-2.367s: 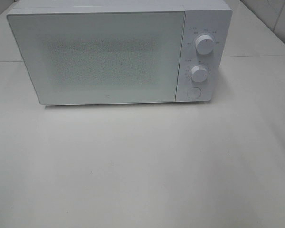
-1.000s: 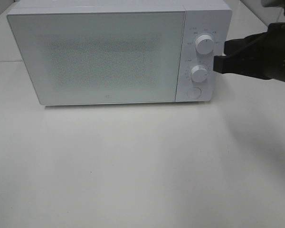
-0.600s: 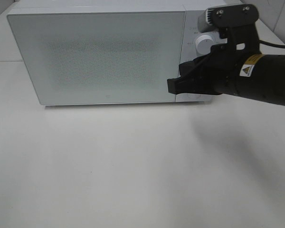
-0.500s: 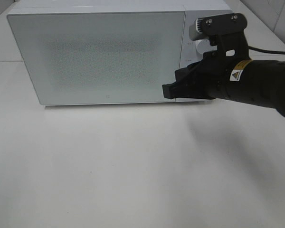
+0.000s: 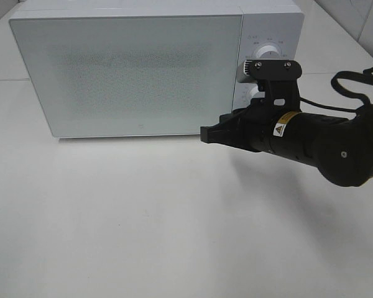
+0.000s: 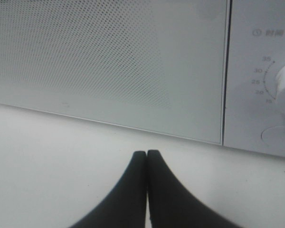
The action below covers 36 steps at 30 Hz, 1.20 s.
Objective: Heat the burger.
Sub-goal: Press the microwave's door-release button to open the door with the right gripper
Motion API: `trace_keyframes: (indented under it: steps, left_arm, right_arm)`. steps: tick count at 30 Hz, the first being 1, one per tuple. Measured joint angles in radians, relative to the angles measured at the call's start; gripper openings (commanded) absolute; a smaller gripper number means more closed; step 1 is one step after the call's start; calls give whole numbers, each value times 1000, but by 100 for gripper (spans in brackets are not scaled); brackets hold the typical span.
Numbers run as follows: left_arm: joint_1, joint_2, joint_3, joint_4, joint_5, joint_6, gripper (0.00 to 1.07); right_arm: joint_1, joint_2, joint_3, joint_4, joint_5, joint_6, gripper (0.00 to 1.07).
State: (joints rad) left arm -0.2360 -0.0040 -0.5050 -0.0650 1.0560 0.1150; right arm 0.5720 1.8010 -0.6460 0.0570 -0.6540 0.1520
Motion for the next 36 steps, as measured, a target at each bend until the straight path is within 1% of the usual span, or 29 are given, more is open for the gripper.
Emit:
trace_keyframes:
  steps: [3,5,6,7,8,9,10,11,12,13,17,20,21,24,26,30,34,36]
  left_arm:
    - [0,0,0,0,0,0,0]
    - [0,0,0,0,0,0,0]
    - [0,0,0,0,0,0,0]
    - [0,0,0,0,0,0,0]
    - [0,0,0,0,0,0,0]
    - [0,0,0,0,0,0,0]
    - [0,0,0,0,0,0,0]
    - [0,0,0,0,0,0,0]
    - [0,0,0,0,0,0,0]
    - [0,0,0,0,0,0,0]
    - [0,0,0,0,0,0,0]
    - [0,0,0,0,0,0,0]
    - [0,0,0,0,0,0,0]
    - [0,0,0,0,0,0,0]
    - [0,0,0,0,0,0,0]
    - [0,0,0,0,0,0,0]
    - [0,0,0,0,0,0,0]
    - [0,0,0,0,0,0,0]
  right_arm:
    - [0,8,0,0,-8,24,0]
    - [0,40,0,38,-40,127,0]
    - [0,40,0,38,-40,127,0]
    - [0,48,0,59,-44,147,0]
    - [0,62,0,124,-58,184,0]
    - [0,62,0,124,-58,184,0]
    - [0,69,-1,151,-64,195,0]
    - [0,80,-1,220,-72,205,0]
    - [0,80,-1,220,-72,205,0]
    - [0,89,-1,271,-81,209,0]
    - [0,93,-1,310,-100,236,0]
    - [0,93,-1,343,-137,296,0]
    - [0,93,-1,375,-152,340,1]
    - [0,93,-1,397,-159,361,1]
    - [0,94,-1,466,-174,415,1]
    - [0,94,-1,481,-175,459,1]
    - [0,96,-1,512,-190,581,1]
    - [0,102,-1,521,-202,599,1]
